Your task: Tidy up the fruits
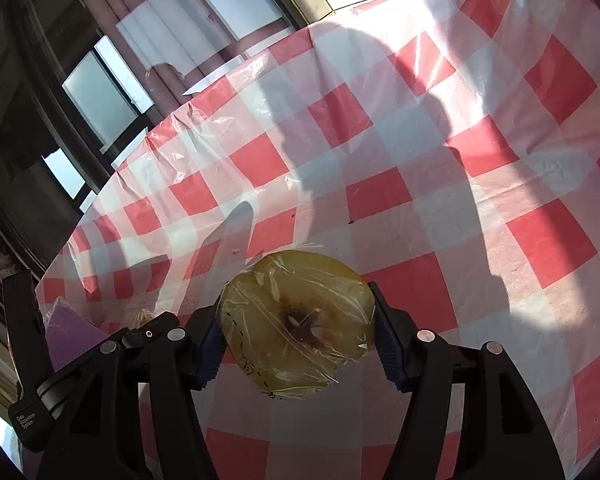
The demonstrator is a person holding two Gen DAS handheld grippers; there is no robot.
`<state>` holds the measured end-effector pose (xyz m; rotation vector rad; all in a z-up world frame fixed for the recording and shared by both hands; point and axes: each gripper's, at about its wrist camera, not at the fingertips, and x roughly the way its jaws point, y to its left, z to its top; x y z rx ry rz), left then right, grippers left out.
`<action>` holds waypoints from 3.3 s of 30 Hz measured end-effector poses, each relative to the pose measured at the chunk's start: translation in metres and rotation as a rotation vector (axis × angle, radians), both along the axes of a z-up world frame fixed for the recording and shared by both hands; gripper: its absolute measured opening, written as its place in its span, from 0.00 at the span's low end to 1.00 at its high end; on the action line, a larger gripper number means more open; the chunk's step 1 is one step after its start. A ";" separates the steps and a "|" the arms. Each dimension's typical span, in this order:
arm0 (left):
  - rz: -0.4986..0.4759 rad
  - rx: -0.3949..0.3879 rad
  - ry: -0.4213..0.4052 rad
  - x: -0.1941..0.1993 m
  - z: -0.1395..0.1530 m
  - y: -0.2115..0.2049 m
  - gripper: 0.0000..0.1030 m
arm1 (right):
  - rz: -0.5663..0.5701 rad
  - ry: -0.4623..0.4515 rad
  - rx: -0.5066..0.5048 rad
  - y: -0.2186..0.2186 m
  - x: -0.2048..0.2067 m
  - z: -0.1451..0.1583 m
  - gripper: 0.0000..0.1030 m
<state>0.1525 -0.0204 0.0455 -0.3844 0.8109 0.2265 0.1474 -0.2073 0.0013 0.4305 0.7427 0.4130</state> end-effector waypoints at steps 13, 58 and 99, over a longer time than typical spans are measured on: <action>-0.185 0.153 0.080 -0.059 -0.037 0.014 0.67 | -0.004 0.004 -0.017 0.002 -0.001 0.000 0.61; 0.100 0.106 0.058 -0.257 0.089 0.248 0.67 | 0.606 -0.141 -0.343 0.295 -0.171 0.120 0.60; -0.085 0.001 0.268 -0.251 0.043 0.285 0.84 | 0.767 0.049 -0.905 0.379 -0.168 0.056 0.84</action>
